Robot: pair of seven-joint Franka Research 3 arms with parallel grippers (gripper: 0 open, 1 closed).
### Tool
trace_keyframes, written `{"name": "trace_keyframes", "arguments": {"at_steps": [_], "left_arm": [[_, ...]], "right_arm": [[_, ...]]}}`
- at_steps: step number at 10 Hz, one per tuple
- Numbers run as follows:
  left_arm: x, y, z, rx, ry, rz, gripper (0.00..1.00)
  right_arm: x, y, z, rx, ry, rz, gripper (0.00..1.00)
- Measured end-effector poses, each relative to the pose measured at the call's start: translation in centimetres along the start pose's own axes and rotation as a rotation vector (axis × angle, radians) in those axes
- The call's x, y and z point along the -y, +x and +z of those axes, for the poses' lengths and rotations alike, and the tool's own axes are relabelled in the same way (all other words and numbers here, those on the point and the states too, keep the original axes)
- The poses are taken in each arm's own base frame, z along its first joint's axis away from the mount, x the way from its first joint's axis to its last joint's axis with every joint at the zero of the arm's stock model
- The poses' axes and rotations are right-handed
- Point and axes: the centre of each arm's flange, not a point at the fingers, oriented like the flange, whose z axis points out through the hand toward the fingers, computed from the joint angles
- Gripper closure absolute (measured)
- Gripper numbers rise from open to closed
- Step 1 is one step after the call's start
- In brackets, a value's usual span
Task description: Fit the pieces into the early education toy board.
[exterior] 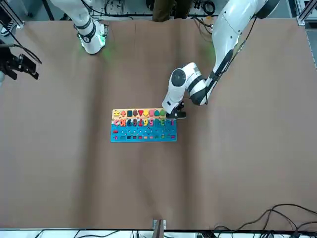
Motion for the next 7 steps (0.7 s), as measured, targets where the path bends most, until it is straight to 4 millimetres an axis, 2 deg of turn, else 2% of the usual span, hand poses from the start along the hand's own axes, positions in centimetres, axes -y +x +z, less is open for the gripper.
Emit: {"name": "trace_keyframes", "arguments": {"at_steps": [7], "left_arm": [[0.11, 0.03, 0.01, 0.007, 0.016, -0.001, 0.74]], "right_arm": [[0.02, 0.0, 0.0, 0.0, 0.0, 0.0, 0.01]]}}
